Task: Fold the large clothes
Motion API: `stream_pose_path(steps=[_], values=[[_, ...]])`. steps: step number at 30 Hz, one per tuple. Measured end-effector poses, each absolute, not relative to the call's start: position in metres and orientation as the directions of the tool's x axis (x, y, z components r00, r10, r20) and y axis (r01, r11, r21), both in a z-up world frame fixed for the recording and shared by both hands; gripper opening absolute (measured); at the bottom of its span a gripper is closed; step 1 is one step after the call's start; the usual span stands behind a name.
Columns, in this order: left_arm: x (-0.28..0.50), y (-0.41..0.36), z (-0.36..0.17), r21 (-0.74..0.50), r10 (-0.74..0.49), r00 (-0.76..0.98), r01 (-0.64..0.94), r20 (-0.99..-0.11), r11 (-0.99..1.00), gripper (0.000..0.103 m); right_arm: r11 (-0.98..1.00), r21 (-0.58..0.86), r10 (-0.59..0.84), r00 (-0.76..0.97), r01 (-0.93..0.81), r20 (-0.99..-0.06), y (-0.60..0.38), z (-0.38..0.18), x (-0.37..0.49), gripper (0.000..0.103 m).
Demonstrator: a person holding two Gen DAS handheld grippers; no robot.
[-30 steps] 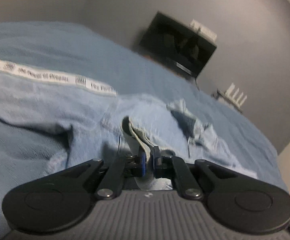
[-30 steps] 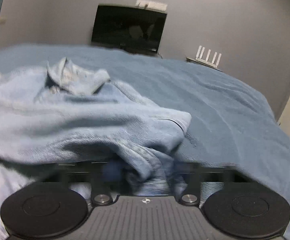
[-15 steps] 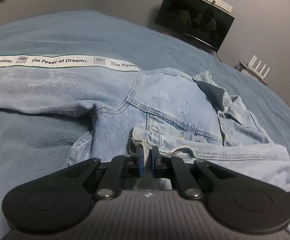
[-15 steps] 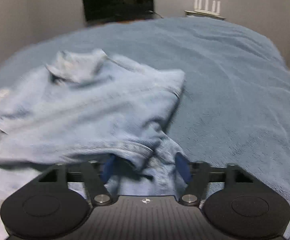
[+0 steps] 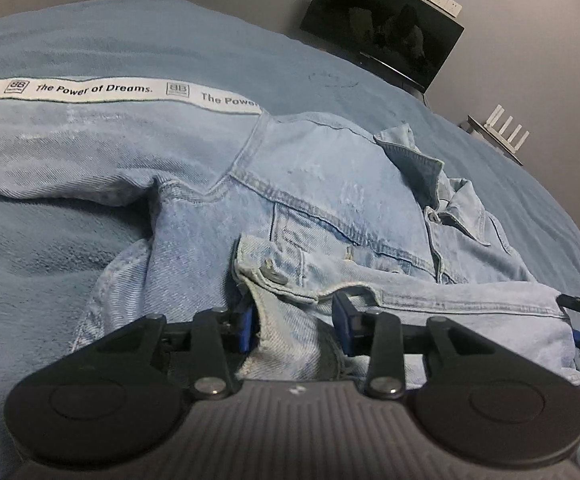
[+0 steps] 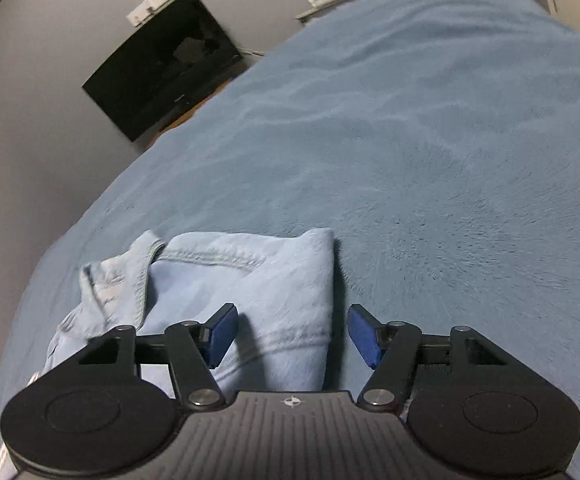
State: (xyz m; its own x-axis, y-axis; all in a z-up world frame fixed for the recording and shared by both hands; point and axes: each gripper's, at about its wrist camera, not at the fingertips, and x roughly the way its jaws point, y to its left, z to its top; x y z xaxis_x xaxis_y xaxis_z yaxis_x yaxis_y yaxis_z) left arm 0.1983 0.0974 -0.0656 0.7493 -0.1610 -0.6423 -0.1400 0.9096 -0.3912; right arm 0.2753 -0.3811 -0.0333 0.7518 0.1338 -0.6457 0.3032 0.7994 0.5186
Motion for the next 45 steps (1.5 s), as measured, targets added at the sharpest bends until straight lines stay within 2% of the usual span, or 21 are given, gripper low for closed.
stream_pose_path(steps=[2, 3, 4, 5, 9, 11, 13, 15, 16, 17, 24, 25, 29, 32, 34, 36, 37, 38, 40, 41, 45], values=[[0.201, 0.096, -0.068, -0.384, -0.159, 0.747, -0.137, -0.646, 0.913, 0.035, 0.756, 0.585, 0.193, 0.754, 0.293, -0.628, -0.389, -0.045, 0.288, 0.062], [0.202, 0.095, -0.069, -0.379, -0.156, 0.747, -0.137, -0.647, 0.915, 0.035, 0.744, 0.607, 0.221, 0.756, 0.278, -0.617, -0.389, -0.047, 0.295, 0.054], [0.202, 0.095, -0.069, -0.377, -0.155, 0.747, -0.135, -0.646, 0.916, 0.035, 0.763, 0.591, 0.215, 0.759, 0.263, -0.615, -0.385, -0.045, 0.299, 0.031], [0.203, 0.094, -0.07, -0.374, -0.155, 0.748, -0.132, -0.646, 0.918, 0.035, 0.8, 0.556, 0.206, 0.768, 0.224, -0.607, -0.379, -0.039, 0.305, 0.019], [0.205, 0.091, -0.071, -0.369, -0.166, 0.746, -0.114, -0.645, 0.922, 0.035, 0.928, 0.367, 0.14, 0.855, 0.062, -0.5, -0.352, -0.005, 0.319, 0.013], [0.206, 0.088, -0.071, -0.349, -0.155, 0.748, -0.108, -0.646, 0.931, 0.035, 0.962, 0.269, 0.1, 0.855, 0.048, -0.509, -0.34, -0.003, 0.332, 0.013], [0.207, 0.085, -0.071, -0.328, -0.144, 0.749, -0.103, -0.647, 0.939, 0.035, 0.981, 0.174, 0.032, 0.817, 0.084, -0.576, -0.333, -0.014, 0.348, 0.014], [0.207, 0.082, -0.071, -0.3, -0.13, 0.749, -0.095, -0.649, 0.949, 0.035, 0.985, 0.083, -0.066, 0.775, 0.151, -0.628, -0.327, -0.028, 0.36, 0.024], [0.207, 0.08, -0.071, -0.289, -0.125, 0.749, -0.092, -0.65, 0.953, 0.035, 0.981, 0.067, -0.1, 0.764, 0.184, -0.637, -0.327, -0.031, 0.361, 0.042], [0.207, 0.08, -0.07, -0.282, -0.122, 0.749, -0.09, -0.651, 0.955, 0.035, 0.976, 0.085, -0.106, 0.774, 0.203, -0.624, -0.329, -0.032, 0.359, 0.051], [0.207, 0.082, -0.07, -0.287, -0.132, 0.74, -0.086, -0.66, 0.954, 0.033, 0.94, 0.253, -0.059, 0.837, 0.231, -0.545, -0.352, -0.016, 0.279, 0.055], [0.207, 0.083, -0.069, -0.288, -0.132, 0.738, -0.088, -0.661, 0.954, 0.029, 0.939, 0.26, -0.054, 0.844, 0.225, -0.534, -0.355, -0.014, 0.264, 0.056], [0.205, 0.087, -0.068, -0.311, -0.142, 0.742, -0.095, -0.656, 0.946, 0.025, 0.95, 0.256, -0.02, 0.85, 0.18, -0.527, -0.349, -0.011, 0.222, 0.058], [0.204, 0.085, -0.066, -0.29, -0.13, 0.744, -0.09, -0.655, 0.953, 0.025, 0.97, 0.19, -0.014, 0.809, 0.155, -0.588, -0.335, -0.019, 0.219, 0.057], [0.204, 0.082, -0.067, -0.27, -0.121, 0.745, -0.082, -0.656, 0.959, 0.025, 0.983, 0.08, -0.073, 0.75, 0.165, -0.658, -0.325, -0.034, 0.23, 0.057], [0.205, 0.081, -0.067, -0.264, -0.122, 0.743, -0.075, -0.658, 0.962, 0.025, 0.974, -0.067, -0.202, 0.697, 0.216, -0.689, -0.322, -0.054, 0.237, 0.062], [0.205, 0.08, -0.067, -0.256, -0.119, 0.743, -0.072, -0.658, 0.964, 0.025, 0.964, -0.083, -0.239, 0.692, 0.252, -0.681, -0.326, -0.059, 0.236, 0.07], [0.205, 0.08, -0.067, -0.248, -0.116, 0.743, -0.069, -0.659, 0.966, 0.025, 0.959, -0.058, -0.241, 0.695, 0.276, -0.677, -0.329, -0.06, 0.234, 0.072], [0.205, 0.079, -0.067, -0.239, -0.111, 0.745, -0.067, -0.658, 0.969, 0.025, 0.943, -0.003, -0.246, 0.693, 0.332, -0.678, -0.332, -0.056, 0.229, 0.071], [0.205, 0.08, -0.067, -0.24, -0.11, 0.747, -0.067, -0.656, 0.969, 0.025, 0.938, 0.015, -0.249, 0.704, 0.346, -0.665, -0.331, -0.051, 0.223, 0.065], [0.203, 0.077, -0.064, -0.216, -0.098, 0.762, -0.056, -0.64, 0.975, 0.025, 0.954, 0.087, -0.193, 0.808, 0.288, -0.557, -0.315, -0.038, 0.187, 0.062]])
